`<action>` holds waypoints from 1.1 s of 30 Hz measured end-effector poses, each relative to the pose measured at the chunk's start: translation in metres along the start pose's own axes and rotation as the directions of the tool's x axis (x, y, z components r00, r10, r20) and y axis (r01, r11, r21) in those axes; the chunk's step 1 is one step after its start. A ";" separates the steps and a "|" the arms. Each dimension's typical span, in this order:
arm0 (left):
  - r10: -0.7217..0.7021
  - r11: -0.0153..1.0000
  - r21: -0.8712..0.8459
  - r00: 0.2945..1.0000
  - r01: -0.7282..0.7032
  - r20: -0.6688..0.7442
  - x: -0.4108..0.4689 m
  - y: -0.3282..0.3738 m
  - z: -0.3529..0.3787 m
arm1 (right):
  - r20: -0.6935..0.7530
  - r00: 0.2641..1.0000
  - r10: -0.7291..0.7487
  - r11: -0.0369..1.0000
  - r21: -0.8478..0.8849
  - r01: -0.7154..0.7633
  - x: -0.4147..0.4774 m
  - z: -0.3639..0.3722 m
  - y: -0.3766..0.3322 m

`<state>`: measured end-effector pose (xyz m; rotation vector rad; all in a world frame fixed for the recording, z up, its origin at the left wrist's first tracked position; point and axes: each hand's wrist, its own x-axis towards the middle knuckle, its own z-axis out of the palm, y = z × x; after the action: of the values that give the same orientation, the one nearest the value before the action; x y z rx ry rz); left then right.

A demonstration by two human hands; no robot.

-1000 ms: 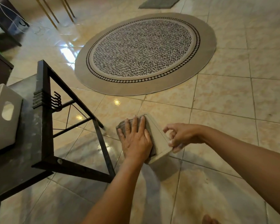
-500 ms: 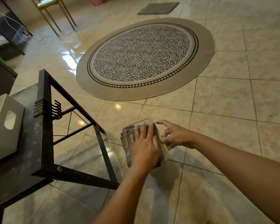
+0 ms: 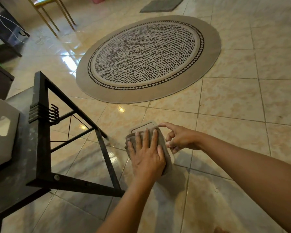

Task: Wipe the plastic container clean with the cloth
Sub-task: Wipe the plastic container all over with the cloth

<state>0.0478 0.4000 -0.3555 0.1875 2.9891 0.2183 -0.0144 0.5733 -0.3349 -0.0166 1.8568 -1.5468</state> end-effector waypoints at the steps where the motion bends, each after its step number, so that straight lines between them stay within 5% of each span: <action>1: 0.029 0.999 0.027 0.999 -0.029 0.016 -0.005 0.004 0.000 | 0.003 1.000 -0.001 1.000 -0.009 0.001 0.000 0.000 0.000; 21: -0.130 0.991 -0.026 0.991 0.130 0.020 0.035 -0.015 -0.010 | -0.047 0.999 0.006 1.000 0.013 -0.005 0.000 0.014 -0.002; 33: 0.065 0.998 0.016 0.996 -0.066 0.054 0.009 0.004 -0.004 | -0.029 0.999 0.014 0.998 -0.064 -0.016 0.008 0.009 -0.015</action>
<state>0.0386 0.4047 -0.3522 0.2887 2.9348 0.1911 -0.0220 0.5584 -0.3262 -0.0099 1.9247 -1.4840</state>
